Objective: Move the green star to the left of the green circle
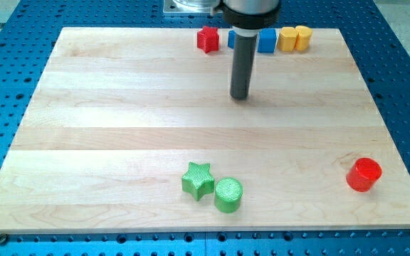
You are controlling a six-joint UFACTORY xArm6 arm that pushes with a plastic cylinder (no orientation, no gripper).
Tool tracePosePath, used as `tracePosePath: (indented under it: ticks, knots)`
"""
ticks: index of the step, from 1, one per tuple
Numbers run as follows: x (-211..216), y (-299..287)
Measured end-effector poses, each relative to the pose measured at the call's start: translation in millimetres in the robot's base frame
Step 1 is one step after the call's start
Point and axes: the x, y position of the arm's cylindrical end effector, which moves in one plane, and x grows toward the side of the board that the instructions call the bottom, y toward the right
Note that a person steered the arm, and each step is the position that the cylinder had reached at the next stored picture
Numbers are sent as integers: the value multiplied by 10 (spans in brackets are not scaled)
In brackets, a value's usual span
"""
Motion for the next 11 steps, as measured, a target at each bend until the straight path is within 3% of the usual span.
tracePosePath:
  ticks: [3,4,5,8,10,11]
  knots:
    - [80,115]
    - [825,107]
    - [1372,-279]
    - [1565,-946]
    - [1565,-967]
    - [1316,-654]
